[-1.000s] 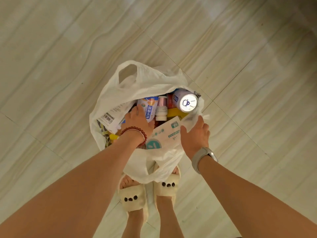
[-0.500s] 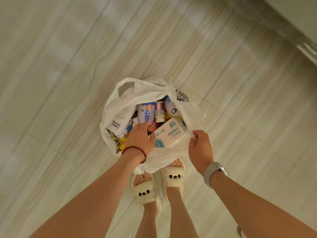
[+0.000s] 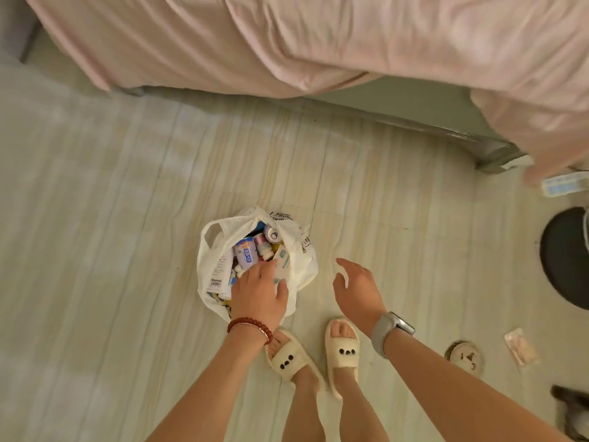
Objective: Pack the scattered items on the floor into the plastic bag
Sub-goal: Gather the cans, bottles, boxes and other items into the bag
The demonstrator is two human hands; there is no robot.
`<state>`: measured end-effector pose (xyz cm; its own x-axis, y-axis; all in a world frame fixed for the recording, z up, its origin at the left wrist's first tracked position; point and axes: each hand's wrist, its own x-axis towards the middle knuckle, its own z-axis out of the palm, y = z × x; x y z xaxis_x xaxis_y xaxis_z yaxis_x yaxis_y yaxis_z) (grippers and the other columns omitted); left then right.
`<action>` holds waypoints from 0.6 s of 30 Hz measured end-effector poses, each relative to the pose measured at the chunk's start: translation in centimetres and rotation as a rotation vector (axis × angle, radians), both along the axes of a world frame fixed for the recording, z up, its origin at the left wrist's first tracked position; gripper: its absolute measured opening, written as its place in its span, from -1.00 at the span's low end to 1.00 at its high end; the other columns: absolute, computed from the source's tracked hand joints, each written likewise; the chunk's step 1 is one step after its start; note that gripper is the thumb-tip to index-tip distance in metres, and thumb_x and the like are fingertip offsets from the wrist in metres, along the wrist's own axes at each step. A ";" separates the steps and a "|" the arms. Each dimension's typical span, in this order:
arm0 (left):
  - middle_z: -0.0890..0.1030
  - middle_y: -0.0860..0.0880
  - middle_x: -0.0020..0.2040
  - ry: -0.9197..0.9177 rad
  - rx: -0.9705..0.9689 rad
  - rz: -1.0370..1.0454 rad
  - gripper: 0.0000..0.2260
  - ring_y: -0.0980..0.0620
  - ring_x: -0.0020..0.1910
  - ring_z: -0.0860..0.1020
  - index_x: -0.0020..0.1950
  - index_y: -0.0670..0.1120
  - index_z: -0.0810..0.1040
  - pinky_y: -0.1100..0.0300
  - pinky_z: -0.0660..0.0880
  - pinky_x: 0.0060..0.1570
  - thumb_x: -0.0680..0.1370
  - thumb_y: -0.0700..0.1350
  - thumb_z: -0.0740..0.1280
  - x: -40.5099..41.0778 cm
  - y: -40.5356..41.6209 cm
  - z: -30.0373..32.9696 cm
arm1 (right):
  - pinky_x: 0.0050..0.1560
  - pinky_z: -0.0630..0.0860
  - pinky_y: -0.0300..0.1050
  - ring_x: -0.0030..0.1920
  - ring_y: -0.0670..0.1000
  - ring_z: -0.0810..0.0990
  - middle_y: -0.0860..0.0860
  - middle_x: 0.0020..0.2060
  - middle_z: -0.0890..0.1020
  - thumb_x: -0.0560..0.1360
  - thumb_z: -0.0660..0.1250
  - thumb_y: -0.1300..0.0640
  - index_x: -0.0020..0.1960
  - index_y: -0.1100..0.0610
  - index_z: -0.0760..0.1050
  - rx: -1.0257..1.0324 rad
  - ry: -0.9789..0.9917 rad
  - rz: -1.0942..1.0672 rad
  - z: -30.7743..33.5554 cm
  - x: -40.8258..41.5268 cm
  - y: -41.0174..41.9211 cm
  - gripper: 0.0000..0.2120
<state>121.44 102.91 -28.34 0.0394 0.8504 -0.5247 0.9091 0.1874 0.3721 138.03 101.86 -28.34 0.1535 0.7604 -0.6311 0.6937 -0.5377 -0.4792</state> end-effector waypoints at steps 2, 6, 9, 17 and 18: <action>0.46 -0.11 0.28 -0.020 -0.007 -0.041 -0.63 -0.12 0.24 0.43 0.34 -0.09 0.36 -0.03 0.38 0.19 0.54 -0.07 0.20 2.1 -1.3 2.1 | 0.37 0.25 -0.06 0.39 0.07 0.27 0.07 0.35 0.41 0.56 0.08 0.18 0.37 0.14 0.29 -0.023 0.010 -0.097 2.1 2.4 -2.9 -0.62; 0.42 -0.14 0.32 -0.027 -0.100 -0.133 -0.62 -0.13 0.29 0.38 0.37 -0.10 0.33 -0.02 0.36 0.25 0.56 -0.08 0.17 7.4 -5.7 4.5 | 0.28 0.33 -0.08 0.33 0.09 0.36 0.11 0.30 0.43 0.56 0.09 0.20 0.34 0.16 0.32 -0.108 0.024 -0.340 4.5 8.3 -10.4 -0.64; 0.38 -0.11 0.36 -0.020 -0.176 -0.235 -0.63 -0.11 0.33 0.35 0.38 -0.08 0.31 0.01 0.33 0.29 0.57 -0.07 0.15 12.5 -9.4 4.9 | 0.13 0.40 -0.12 0.24 0.11 0.44 0.12 0.29 0.43 0.55 0.08 0.20 0.34 0.15 0.32 -0.186 0.016 -0.507 5.0 13.3 -16.3 -0.64; 0.43 -0.15 0.31 0.018 -0.377 -0.361 -0.65 -0.10 0.29 0.40 0.35 -0.12 0.34 0.05 0.37 0.24 0.57 -0.09 0.14 30.4 -20.3 1.6 | 0.22 0.41 0.03 0.16 0.15 0.49 0.04 0.23 0.51 0.41 0.02 -0.07 0.26 -0.05 0.34 -0.345 0.090 -0.743 1.8 28.5 -31.9 -0.56; 0.43 -0.16 0.30 0.015 -0.404 -0.361 -0.65 -0.10 0.28 0.42 0.35 -0.12 0.34 0.06 0.37 0.23 0.57 -0.09 0.15 32.9 -21.8 0.9 | 0.21 0.44 0.06 0.16 0.16 0.49 0.08 0.23 0.51 0.46 0.05 0.00 0.28 0.00 0.34 -0.352 0.106 -0.766 1.1 30.5 -34.0 -0.59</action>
<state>154.33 81.08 -27.42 0.2812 0.5146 -0.8100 0.9469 -0.0120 0.3212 168.53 67.87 -27.21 0.4729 0.2275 -0.8513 0.0385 -0.9705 -0.2380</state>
